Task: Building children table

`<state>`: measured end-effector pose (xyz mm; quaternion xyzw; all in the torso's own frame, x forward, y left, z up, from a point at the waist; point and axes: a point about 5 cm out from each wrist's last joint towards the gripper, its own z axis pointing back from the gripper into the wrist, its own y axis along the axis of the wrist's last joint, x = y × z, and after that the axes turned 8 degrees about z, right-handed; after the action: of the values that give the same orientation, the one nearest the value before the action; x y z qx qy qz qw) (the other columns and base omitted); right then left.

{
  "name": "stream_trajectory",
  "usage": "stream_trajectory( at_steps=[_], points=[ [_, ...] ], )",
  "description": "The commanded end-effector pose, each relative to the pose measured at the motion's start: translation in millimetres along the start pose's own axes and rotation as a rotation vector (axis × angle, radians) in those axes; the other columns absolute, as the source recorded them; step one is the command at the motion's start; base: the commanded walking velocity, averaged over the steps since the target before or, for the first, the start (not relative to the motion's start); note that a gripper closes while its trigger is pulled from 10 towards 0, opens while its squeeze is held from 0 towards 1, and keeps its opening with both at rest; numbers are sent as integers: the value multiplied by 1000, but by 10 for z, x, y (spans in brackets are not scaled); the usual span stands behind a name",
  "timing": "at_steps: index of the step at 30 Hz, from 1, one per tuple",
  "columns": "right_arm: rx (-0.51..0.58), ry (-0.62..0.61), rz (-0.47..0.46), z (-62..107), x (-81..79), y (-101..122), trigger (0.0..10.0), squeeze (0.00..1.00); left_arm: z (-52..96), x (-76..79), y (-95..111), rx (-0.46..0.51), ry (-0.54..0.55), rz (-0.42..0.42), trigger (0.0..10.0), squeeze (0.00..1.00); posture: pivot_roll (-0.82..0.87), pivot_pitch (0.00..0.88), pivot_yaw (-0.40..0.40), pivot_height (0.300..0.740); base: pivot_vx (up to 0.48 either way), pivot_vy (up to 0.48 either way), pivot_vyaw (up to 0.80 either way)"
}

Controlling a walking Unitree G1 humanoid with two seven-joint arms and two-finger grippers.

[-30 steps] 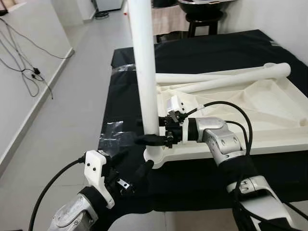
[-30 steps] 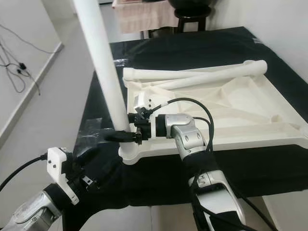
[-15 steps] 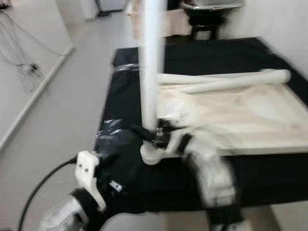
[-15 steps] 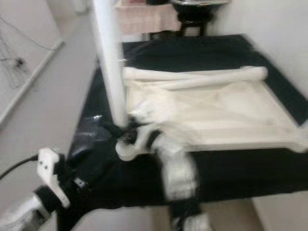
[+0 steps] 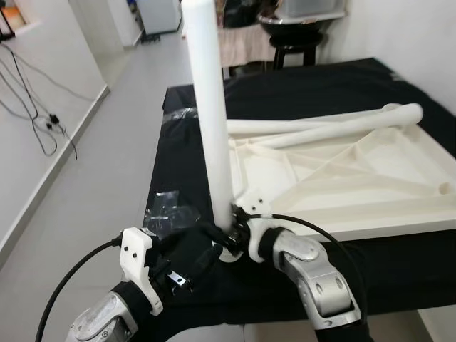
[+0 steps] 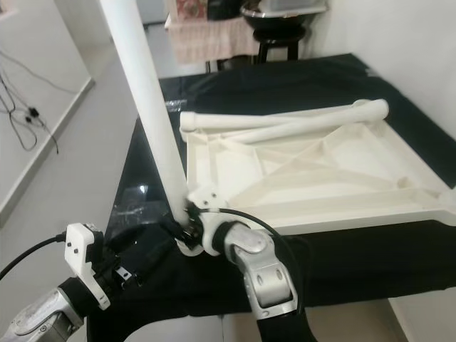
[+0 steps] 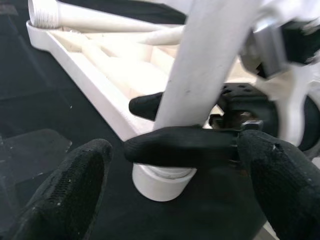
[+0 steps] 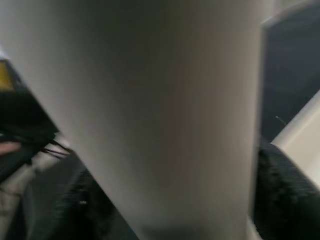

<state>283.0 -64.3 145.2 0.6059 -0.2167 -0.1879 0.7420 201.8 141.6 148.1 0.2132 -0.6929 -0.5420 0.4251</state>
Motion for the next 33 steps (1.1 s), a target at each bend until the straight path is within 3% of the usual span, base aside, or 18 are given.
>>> stream_trajectory(
  at_steps=[1,2,5,6,7,8,11,14,15,17,18,22,33],
  points=[
    [144,126,48,-37,20,242,10000,1000,-4,-21,-33,-6,14,8,10000,0,-23,88,75,740,0,0,0],
    [170,211,94,-40,58,254,10000,1000,-18,-20,-39,-4,12,10,10000,0,-15,76,72,740,0,0,0],
    [182,272,127,-38,86,255,10000,1000,-29,-19,-42,-2,10,12,10000,0,-15,76,72,740,0,0,0],
    [163,357,129,-54,126,225,10000,314,-37,-18,-47,-1,10,12,10000,0,-9,70,62,740,0,0,0],
    [163,357,129,-54,126,225,10000,314,-37,-18,-47,-1,10,12,10000,0,-9,70,62,740,0,0,0],
    [147,408,124,-61,155,206,10000,0,-41,-17,-50,-1,10,11,10000,0,-9,70,62,740,0,0,0],
    [115,474,132,-87,323,201,10000,0,-54,-9,-62,4,14,10,10000,0,8,52,47,740,0,0,0],
    [116,465,121,-119,494,261,10000,0,-64,-5,-68,10,18,11,10000,0,9,50,44,740,0,0,0],
    [147,456,88,-130,591,327,9020,0,-71,-3,-74,11,19,10,10000,0,12,46,41,740,0,0,0],
    [155,456,81,-129,607,339,9020,0,-73,-2,-76,11,19,10,10000,0,12,46,41,740,0,0,0],
    [165,446,77,-127,645,367,0,0,-75,0,-80,11,19,10,10000,0,15,43,42,740,0,0,0],
    [189,428,73,-79,753,397,0,0,-74,10,-88,11,17,13,10000,0,10,45,49,740,0,0,0],
    [153,437,132,185,757,190,0,0,-53,34,-80,11,7,21,10000,0,-14,73,61,740,0,0,0]
  ],
)
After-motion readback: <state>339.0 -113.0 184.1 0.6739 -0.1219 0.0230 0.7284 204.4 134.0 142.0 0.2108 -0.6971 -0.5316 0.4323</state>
